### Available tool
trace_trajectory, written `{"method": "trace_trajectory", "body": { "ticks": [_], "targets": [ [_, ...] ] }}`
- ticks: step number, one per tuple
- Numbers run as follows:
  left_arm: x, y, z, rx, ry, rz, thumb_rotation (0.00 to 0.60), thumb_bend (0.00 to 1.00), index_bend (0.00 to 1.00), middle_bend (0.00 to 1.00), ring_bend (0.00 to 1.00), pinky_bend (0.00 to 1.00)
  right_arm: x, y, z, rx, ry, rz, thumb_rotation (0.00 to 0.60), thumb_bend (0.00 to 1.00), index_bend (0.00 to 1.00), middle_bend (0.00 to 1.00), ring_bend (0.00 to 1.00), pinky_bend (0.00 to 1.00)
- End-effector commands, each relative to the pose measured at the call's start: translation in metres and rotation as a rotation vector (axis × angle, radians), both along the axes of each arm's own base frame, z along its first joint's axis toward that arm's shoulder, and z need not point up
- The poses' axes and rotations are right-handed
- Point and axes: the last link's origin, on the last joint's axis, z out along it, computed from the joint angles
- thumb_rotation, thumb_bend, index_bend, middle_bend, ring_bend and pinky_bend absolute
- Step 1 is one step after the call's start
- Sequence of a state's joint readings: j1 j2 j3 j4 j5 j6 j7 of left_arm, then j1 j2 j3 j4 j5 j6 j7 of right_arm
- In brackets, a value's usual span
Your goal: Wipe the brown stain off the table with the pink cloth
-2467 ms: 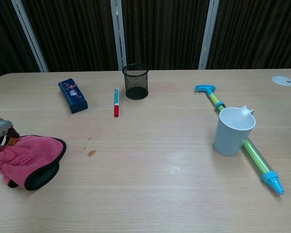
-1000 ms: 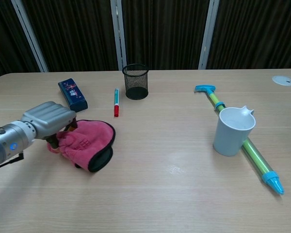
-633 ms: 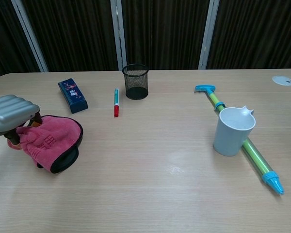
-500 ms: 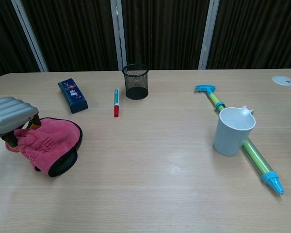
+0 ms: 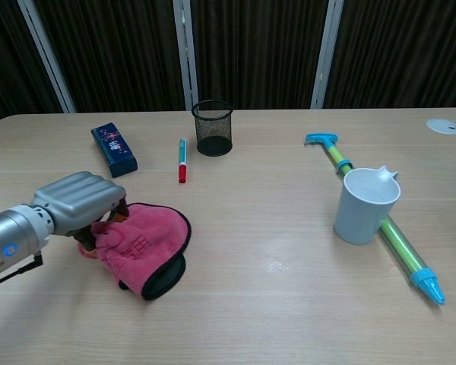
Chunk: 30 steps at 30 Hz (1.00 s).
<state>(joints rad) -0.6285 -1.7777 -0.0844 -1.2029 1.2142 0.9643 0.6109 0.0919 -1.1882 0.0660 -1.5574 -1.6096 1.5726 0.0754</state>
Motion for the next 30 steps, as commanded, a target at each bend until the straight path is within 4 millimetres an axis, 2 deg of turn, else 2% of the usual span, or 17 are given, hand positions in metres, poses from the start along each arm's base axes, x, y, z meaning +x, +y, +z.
{"method": "trace_trajectory", "body": {
  "ticks": [1,5,8,14,21,26,27,28,30],
  "targets": [
    [0.023,0.003,-0.016,0.002,-0.005,-0.029,0.6,0.5,0.88,0.64,0.55,0.53,-0.001,0.0,0.001,0.001,0.002,0.001,0.6,0.1,0.06,0.0,0.0,0.22],
    [0.033,0.012,-0.021,0.027,-0.006,-0.018,0.6,0.5,0.88,0.64,0.55,0.53,-0.001,0.001,0.001,0.0,0.004,0.004,0.6,0.1,0.06,0.0,0.0,0.22],
    [0.028,0.018,-0.018,0.048,0.018,-0.008,0.6,0.5,0.88,0.64,0.55,0.53,-0.002,0.001,0.002,-0.002,0.003,0.003,0.6,0.1,0.06,0.0,0.0,0.22],
    [0.003,0.029,0.001,0.093,0.076,0.036,0.6,0.5,0.88,0.64,0.55,0.53,-0.002,0.002,0.003,-0.005,0.01,0.004,0.6,0.1,0.06,0.0,0.0,0.22],
    [-0.032,0.034,0.028,0.128,0.142,0.079,0.6,0.5,0.88,0.64,0.55,0.53,-0.002,0.002,0.003,-0.009,0.023,0.012,0.6,0.1,0.06,0.0,0.0,0.22],
    [-0.066,0.036,0.063,0.186,0.175,0.134,0.6,0.5,0.88,0.64,0.55,0.53,-0.001,0.002,0.004,-0.018,0.059,0.032,0.6,0.1,0.06,0.0,0.0,0.22],
    [-0.085,0.039,0.086,0.238,0.204,0.168,0.6,0.5,0.88,0.64,0.55,0.53,-0.002,0.002,0.004,-0.018,0.059,0.028,0.6,0.1,0.06,0.0,0.0,0.22],
    [-0.093,0.039,0.099,0.257,0.206,0.185,0.6,0.5,0.88,0.64,0.55,0.53,-0.001,0.001,0.003,-0.017,0.058,0.026,0.6,0.1,0.06,0.0,0.0,0.22],
    [-0.096,0.042,0.116,0.28,0.177,0.195,0.6,0.5,0.88,0.64,0.55,0.53,-0.001,0.001,0.003,-0.017,0.062,0.029,0.6,0.1,0.06,0.0,0.0,0.22]
  ]
}}
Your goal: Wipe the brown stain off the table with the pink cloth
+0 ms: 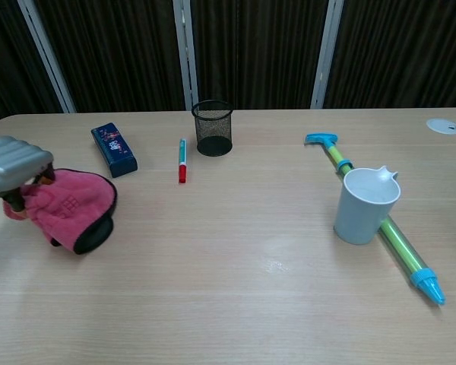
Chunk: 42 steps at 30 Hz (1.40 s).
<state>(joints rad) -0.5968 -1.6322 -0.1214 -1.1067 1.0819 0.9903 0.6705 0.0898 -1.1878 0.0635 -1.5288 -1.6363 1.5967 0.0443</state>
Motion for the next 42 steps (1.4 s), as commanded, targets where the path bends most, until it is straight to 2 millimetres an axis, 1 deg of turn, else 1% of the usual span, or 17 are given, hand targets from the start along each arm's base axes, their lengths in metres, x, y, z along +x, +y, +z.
{"method": "trace_trajectory", "body": {
  "ticks": [1,7,13,16,19,21,24,25,26,27,29,32,34,38,40,41,42],
  "targets": [
    [-0.019,0.002,0.042,0.079,-0.04,0.042,0.6,0.5,0.88,0.64,0.55,0.53,0.001,-0.001,-0.001,0.001,0.005,0.003,0.6,0.1,0.06,0.0,0.0,0.22],
    [0.009,0.017,0.069,0.159,-0.137,-0.013,0.6,0.5,0.88,0.64,0.55,0.53,0.003,-0.001,-0.003,0.007,0.009,0.009,0.6,0.1,0.06,0.0,0.0,0.22],
    [0.047,0.026,0.072,0.182,-0.257,-0.047,0.6,0.5,0.88,0.64,0.55,0.53,0.003,-0.002,-0.003,0.007,0.01,0.012,0.6,0.1,0.06,0.0,0.0,0.22],
    [0.065,0.026,0.064,0.17,-0.31,-0.067,0.6,0.5,0.87,0.63,0.54,0.53,0.002,-0.002,-0.003,0.007,0.008,0.011,0.6,0.1,0.06,0.0,0.0,0.22],
    [0.084,0.022,0.048,0.135,-0.369,-0.079,0.6,0.5,0.85,0.6,0.52,0.52,0.002,-0.001,-0.003,0.008,0.007,0.012,0.6,0.1,0.06,0.0,0.0,0.22],
    [0.097,0.016,0.031,0.092,-0.401,-0.088,0.6,0.49,0.83,0.58,0.51,0.52,0.002,-0.001,-0.003,0.008,0.006,0.012,0.6,0.1,0.06,0.0,0.0,0.22],
    [0.104,0.007,0.011,0.032,-0.39,-0.099,0.6,0.42,0.74,0.49,0.44,0.46,0.001,-0.001,-0.002,0.007,0.003,0.009,0.6,0.1,0.06,0.0,0.0,0.22],
    [0.105,0.003,0.004,0.004,-0.38,-0.092,0.6,0.34,0.66,0.41,0.38,0.39,0.001,-0.001,-0.002,0.007,0.003,0.008,0.6,0.1,0.06,0.0,0.0,0.22],
    [0.105,0.001,0.0,-0.01,-0.37,-0.085,0.6,0.23,0.54,0.29,0.28,0.3,0.001,-0.001,-0.001,0.007,0.002,0.007,0.6,0.1,0.06,0.0,0.0,0.22],
    [0.104,-0.001,-0.003,-0.012,-0.348,-0.084,0.6,0.18,0.49,0.24,0.23,0.26,0.0,-0.001,-0.001,0.006,0.002,0.006,0.6,0.1,0.06,0.0,0.0,0.22],
    [0.104,-0.003,-0.006,0.001,-0.311,-0.091,0.6,0.04,0.3,0.06,0.08,0.16,0.0,0.0,0.0,0.005,0.001,0.004,0.6,0.1,0.06,0.0,0.0,0.22],
    [0.099,-0.006,-0.003,0.008,-0.286,-0.074,0.6,0.0,0.13,0.0,0.0,0.04,-0.001,0.001,0.001,0.004,0.001,-0.003,0.6,0.1,0.06,0.0,0.0,0.22],
    [0.096,-0.007,0.001,0.005,-0.279,-0.057,0.6,0.0,0.09,0.0,0.0,0.0,-0.001,0.001,0.001,0.002,0.002,-0.004,0.6,0.1,0.06,0.0,0.0,0.22],
    [0.09,-0.011,0.014,0.016,-0.259,-0.036,0.6,0.0,0.08,0.0,0.0,0.0,-0.002,0.001,0.002,-0.001,0.0,-0.008,0.6,0.1,0.06,0.0,0.0,0.22],
    [0.084,-0.019,0.03,0.041,-0.263,-0.034,0.6,0.0,0.08,0.0,0.0,0.0,-0.002,0.002,0.002,-0.002,-0.001,-0.012,0.6,0.1,0.06,0.0,0.0,0.21],
    [0.072,-0.034,0.053,0.097,-0.289,-0.021,0.6,0.0,0.08,0.0,0.0,0.0,-0.003,0.002,0.003,-0.004,0.001,-0.018,0.6,0.1,0.06,0.0,0.0,0.21],
    [0.067,-0.043,0.063,0.108,-0.304,-0.017,0.6,0.0,0.08,0.0,0.0,0.0,-0.003,0.002,0.003,-0.004,0.001,-0.019,0.6,0.1,0.06,0.0,0.0,0.21]
  ]
}}
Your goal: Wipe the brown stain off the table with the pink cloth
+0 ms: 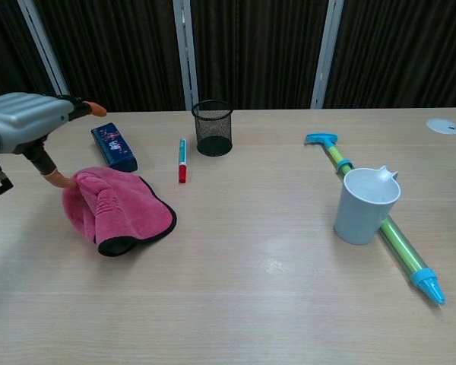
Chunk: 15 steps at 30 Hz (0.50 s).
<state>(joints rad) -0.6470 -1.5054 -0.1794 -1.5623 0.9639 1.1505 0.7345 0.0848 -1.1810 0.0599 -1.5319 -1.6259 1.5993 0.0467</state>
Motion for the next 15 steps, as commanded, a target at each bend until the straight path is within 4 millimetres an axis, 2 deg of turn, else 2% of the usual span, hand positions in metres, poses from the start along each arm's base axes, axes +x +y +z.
{"method": "trace_trajectory", "body": {
  "ticks": [1,9,15],
  "targets": [
    [-0.026,-0.036,0.047,0.079,-0.047,0.035,0.6,0.0,0.08,0.0,0.0,0.0,0.0,0.001,0.001,-0.002,0.0,-0.006,0.6,0.1,0.06,0.0,0.0,0.21],
    [-0.073,-0.101,0.107,0.178,-0.064,0.046,0.6,0.0,0.08,0.0,0.0,0.0,0.002,0.001,0.0,0.0,0.009,-0.003,0.6,0.1,0.06,0.0,0.0,0.21],
    [-0.098,-0.149,0.127,0.211,-0.074,0.04,0.6,0.0,0.07,0.0,0.0,0.0,0.003,0.0,-0.002,-0.001,0.016,-0.004,0.6,0.1,0.06,0.0,0.0,0.21]
  ]
}}
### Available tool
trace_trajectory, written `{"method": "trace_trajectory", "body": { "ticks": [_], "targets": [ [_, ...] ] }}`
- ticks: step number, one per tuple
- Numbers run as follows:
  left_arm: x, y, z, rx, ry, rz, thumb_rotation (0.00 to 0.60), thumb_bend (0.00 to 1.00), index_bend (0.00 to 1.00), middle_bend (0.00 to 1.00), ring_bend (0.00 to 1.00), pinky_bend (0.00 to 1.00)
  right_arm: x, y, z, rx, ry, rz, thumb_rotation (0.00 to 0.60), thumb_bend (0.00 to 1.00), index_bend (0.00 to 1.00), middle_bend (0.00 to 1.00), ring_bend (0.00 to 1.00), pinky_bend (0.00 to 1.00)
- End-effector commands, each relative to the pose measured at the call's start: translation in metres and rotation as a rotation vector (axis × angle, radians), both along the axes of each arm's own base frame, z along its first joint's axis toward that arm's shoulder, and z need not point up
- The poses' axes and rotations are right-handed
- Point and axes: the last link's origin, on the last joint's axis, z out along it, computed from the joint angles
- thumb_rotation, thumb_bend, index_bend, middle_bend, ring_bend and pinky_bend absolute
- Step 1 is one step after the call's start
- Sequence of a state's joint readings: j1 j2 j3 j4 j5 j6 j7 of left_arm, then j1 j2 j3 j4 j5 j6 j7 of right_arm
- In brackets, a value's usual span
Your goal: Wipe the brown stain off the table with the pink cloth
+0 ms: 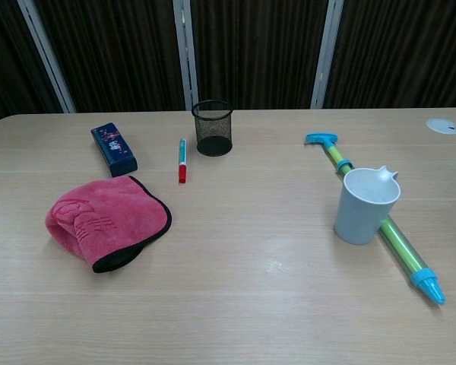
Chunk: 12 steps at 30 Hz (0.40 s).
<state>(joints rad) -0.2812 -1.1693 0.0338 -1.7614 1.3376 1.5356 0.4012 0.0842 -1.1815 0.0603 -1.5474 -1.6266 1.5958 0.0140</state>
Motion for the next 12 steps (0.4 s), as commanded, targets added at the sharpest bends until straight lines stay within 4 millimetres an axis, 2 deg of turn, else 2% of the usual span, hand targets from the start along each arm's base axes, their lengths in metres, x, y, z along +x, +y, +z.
{"method": "trace_trajectory", "body": {
  "ticks": [1,7,12],
  "targets": [
    [-0.021,-0.037,0.013,0.001,0.02,0.005,0.6,0.0,0.06,0.0,0.0,0.0,0.0,0.0,-0.001,0.001,-0.001,-0.004,0.6,0.1,0.06,0.0,0.0,0.21],
    [-0.036,-0.059,0.014,-0.013,0.008,0.03,0.6,0.0,0.0,0.0,0.0,0.0,0.001,-0.001,-0.003,0.008,0.001,-0.005,0.6,0.1,0.06,0.0,0.0,0.21],
    [-0.033,-0.063,0.013,0.003,0.007,-0.024,0.6,0.0,0.0,0.0,0.0,0.0,0.0,0.0,-0.003,0.013,0.0,-0.009,0.6,0.1,0.06,0.0,0.0,0.21]
  ]
}}
